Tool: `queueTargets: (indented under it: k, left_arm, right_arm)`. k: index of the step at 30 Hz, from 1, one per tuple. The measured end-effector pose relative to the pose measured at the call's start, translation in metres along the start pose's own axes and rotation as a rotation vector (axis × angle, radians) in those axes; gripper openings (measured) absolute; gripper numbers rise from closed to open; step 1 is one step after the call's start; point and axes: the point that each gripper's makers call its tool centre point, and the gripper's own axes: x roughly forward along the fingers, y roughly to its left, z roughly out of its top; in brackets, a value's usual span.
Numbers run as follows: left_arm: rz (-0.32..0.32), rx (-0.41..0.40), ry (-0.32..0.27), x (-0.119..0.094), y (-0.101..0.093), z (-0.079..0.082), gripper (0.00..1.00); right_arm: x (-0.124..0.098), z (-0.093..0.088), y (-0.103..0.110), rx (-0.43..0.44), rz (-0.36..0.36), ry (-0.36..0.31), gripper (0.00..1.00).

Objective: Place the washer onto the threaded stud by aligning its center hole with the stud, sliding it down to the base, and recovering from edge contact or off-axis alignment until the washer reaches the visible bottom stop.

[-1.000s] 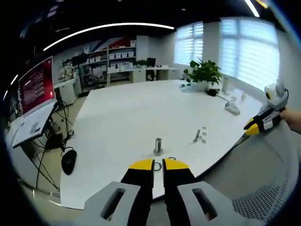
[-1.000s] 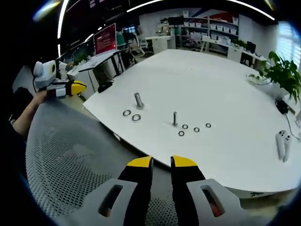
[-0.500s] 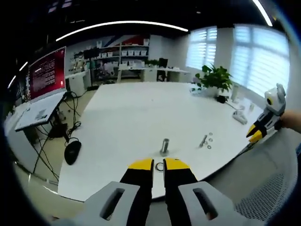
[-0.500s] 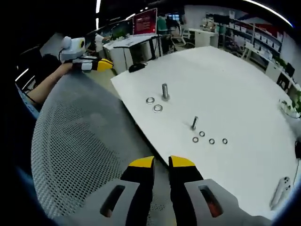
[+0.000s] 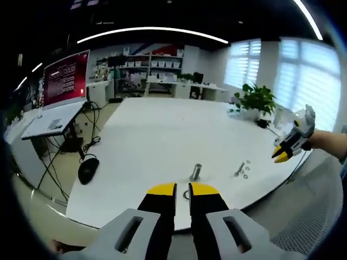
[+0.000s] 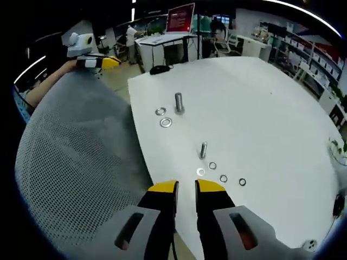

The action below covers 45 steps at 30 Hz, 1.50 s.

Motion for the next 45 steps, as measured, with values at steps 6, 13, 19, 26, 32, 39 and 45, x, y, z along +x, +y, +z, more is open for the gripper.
queueTargets:
  k: [6,13,19,26,32,39,45]
  left_arm:
    - [0.005,0.005,0.008,0.000,-0.001,-0.001,0.06]
    - [0.004,0.011,0.021,0.000,-0.003,-0.003,0.06]
    - [0.002,0.011,0.021,0.000,-0.003,-0.003,0.06]
    - [0.007,0.006,0.020,0.001,0.000,-0.002,0.06]
    - [-0.002,0.012,0.034,0.001,-0.001,-0.005,0.05]
    - [-0.010,-0.005,0.001,0.000,0.000,-0.001,0.05]
    - [-0.018,0.003,0.021,0.001,-0.001,-0.004,0.04]
  right_arm:
    - [0.030,-0.011,0.001,-0.032,0.040,0.068,0.15]
    - [0.052,-0.008,-0.002,-0.062,0.067,0.120,0.15]
    - [0.062,0.016,0.014,-0.165,0.115,0.138,0.15]
    - [0.078,0.047,0.032,-0.292,0.166,0.171,0.15]
    - [0.096,0.066,0.045,-0.423,0.199,0.247,0.15]
    - [0.124,0.082,0.061,-0.527,0.238,0.329,0.15]
    - [0.144,0.098,0.067,-0.600,0.246,0.388,0.16]
